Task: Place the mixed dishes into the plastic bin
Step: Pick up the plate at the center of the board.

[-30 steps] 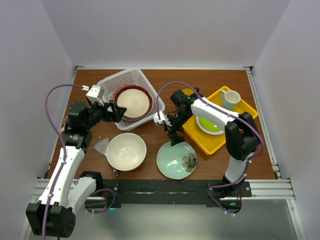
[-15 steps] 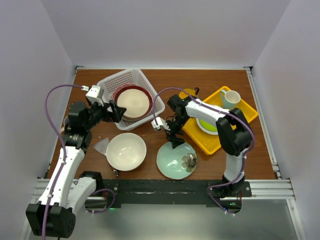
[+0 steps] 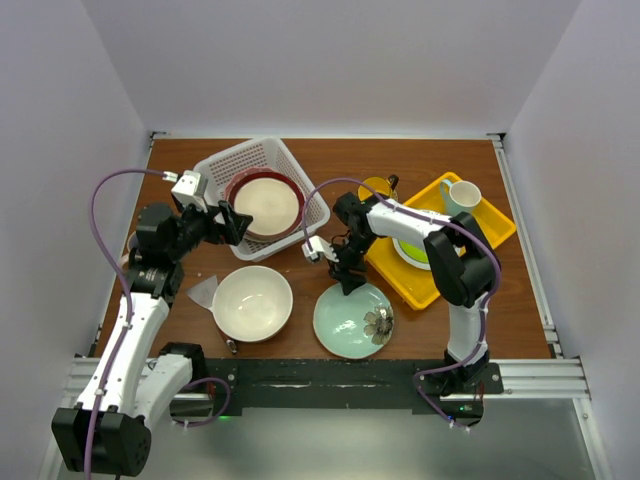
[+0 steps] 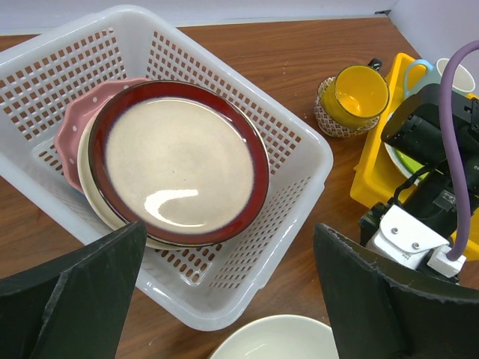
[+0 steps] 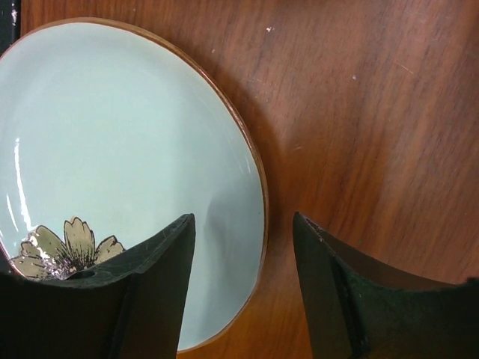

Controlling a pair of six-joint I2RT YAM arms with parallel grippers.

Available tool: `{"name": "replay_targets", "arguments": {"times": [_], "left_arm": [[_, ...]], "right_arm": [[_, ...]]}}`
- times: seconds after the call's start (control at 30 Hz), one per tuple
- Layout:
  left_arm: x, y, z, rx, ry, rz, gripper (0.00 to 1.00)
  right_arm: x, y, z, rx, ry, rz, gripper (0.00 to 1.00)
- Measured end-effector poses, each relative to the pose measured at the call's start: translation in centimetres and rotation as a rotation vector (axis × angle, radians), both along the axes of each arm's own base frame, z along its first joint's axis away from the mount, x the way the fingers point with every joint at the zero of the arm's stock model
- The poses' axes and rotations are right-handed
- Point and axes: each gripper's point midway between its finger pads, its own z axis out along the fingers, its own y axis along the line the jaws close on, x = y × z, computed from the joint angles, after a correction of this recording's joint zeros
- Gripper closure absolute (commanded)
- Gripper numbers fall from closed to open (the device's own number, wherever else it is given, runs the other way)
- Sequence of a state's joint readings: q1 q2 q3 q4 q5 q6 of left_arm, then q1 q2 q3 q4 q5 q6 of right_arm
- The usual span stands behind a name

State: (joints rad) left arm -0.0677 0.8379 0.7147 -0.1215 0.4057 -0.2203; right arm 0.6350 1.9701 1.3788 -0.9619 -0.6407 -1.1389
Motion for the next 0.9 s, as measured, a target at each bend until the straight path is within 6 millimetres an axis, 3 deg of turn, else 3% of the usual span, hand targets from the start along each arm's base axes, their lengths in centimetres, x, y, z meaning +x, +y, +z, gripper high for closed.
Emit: {"name": "replay_targets", "arguments": {"times": [0.6,0.7,0.8,0.9], "left_arm": [[-0.1,0.0,0.0,0.000,-0.002,0.000,0.02],[-0.1,0.0,-0.1,0.000,-0.002,0.000,0.02],[-0.2,0.0,-0.1,0.000,-0.002,-0.001,0.02],[-0.2,-0.1,0.0,-0.003,-0.002,-0.008,0.01]], "right_arm": [[0.2,-0.2,-1.1,-0.039,0.016,-0.039,0.70],[0.1,-0.1,-1.1,-0.040,0.018,-0.044,0.82],[0.0,0.0,-1.0,-0.038,0.035,-0.061,1.00],[-0.8,-0.1,-0.7,-0.038,0.076,-0.070,1.00]]}}
